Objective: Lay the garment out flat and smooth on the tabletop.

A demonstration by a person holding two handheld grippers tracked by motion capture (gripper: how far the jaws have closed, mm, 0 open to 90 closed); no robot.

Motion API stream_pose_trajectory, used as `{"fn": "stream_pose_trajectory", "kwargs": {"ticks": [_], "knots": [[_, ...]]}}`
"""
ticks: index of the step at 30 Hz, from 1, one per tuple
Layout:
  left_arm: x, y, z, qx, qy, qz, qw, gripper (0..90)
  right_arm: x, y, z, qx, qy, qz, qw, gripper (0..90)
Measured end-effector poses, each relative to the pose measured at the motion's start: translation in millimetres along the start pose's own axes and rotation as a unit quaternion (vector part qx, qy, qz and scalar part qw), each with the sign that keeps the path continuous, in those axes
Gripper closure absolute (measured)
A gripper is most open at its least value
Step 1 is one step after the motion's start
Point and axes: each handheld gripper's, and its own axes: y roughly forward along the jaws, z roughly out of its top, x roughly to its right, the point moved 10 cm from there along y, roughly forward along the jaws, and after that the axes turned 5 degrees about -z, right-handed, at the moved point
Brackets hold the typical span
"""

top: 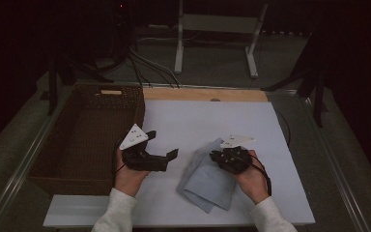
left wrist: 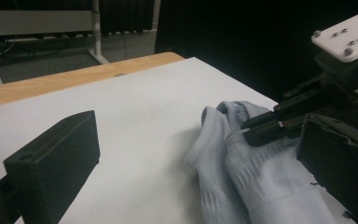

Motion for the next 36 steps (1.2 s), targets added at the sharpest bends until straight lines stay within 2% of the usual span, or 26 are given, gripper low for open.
{"fn": "stream_pose_trajectory", "kwargs": {"ticks": [18, 36], "knots": [[0.2, 0.5, -0.4, -0.001, 0.0, 0.0, 1.0, 0.4, 10.1, -29.3, -7.4, 0.025, 0.019, -0.005, 0.9995, 83.1], [0.6, -0.2, 0.2, 0.002, -0.001, -0.001, 1.0, 0.4, 25.9, -48.6, -18.8, 0.029, 0.032, -0.017, 0.9989, 83.9]]}}
